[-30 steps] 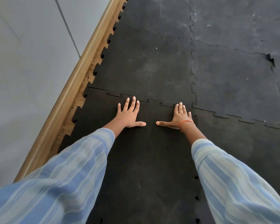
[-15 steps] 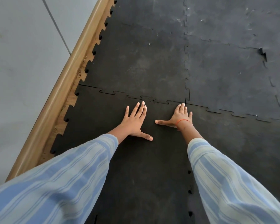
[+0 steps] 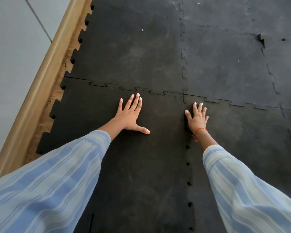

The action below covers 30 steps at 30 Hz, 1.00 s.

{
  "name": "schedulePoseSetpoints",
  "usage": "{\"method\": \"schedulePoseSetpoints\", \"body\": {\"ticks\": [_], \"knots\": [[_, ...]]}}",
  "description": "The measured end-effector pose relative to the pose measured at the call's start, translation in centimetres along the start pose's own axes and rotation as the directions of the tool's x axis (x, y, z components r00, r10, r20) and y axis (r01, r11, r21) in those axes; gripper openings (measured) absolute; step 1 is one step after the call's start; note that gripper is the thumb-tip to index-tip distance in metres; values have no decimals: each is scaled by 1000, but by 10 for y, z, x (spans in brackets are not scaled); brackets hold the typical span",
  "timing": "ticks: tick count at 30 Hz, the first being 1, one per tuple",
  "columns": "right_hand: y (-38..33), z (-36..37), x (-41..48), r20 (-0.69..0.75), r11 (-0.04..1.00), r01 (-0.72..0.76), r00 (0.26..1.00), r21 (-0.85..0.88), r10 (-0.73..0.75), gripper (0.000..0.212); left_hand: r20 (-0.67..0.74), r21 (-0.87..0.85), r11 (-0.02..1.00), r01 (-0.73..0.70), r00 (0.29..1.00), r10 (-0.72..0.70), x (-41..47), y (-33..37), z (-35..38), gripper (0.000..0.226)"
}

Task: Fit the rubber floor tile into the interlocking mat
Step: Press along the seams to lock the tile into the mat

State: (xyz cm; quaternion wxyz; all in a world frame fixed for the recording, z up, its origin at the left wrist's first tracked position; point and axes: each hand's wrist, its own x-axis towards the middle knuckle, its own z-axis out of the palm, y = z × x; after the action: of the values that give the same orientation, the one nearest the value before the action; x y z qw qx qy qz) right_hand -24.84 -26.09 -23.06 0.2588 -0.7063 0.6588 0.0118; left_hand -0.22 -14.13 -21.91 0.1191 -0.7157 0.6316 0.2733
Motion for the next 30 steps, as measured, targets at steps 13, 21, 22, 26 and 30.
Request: {"method": "schedulePoseSetpoints", "body": {"ticks": [13, 21, 22, 26, 30], "knots": [[-6, -18, 22, 120, 988, -149, 981, -30, 152, 69, 20, -7, 1000, 6, 1000, -6, 2, 1, 0, 145], [-13, -31, 19, 192, 991, -124, 973, -40, 130, 70, 25, -1, 1000, 29, 999, -29, 1, 4, -3, 146], [-8, -34, 16, 223, 995, -81, 971, -57, 92, 72, 30, -3, 999, 32, 999, -32, 0, 5, -4, 146], [8, -40, 16, 256, 996, 5, 967, -89, 18, 78, 57, 3, 999, 52, 997, -52, -1, 7, -7, 146], [5, -36, 16, 224, 997, -11, 974, -71, 27, 80, 79, 17, 997, 73, 994, -74, 0, 10, -9, 147]]}}
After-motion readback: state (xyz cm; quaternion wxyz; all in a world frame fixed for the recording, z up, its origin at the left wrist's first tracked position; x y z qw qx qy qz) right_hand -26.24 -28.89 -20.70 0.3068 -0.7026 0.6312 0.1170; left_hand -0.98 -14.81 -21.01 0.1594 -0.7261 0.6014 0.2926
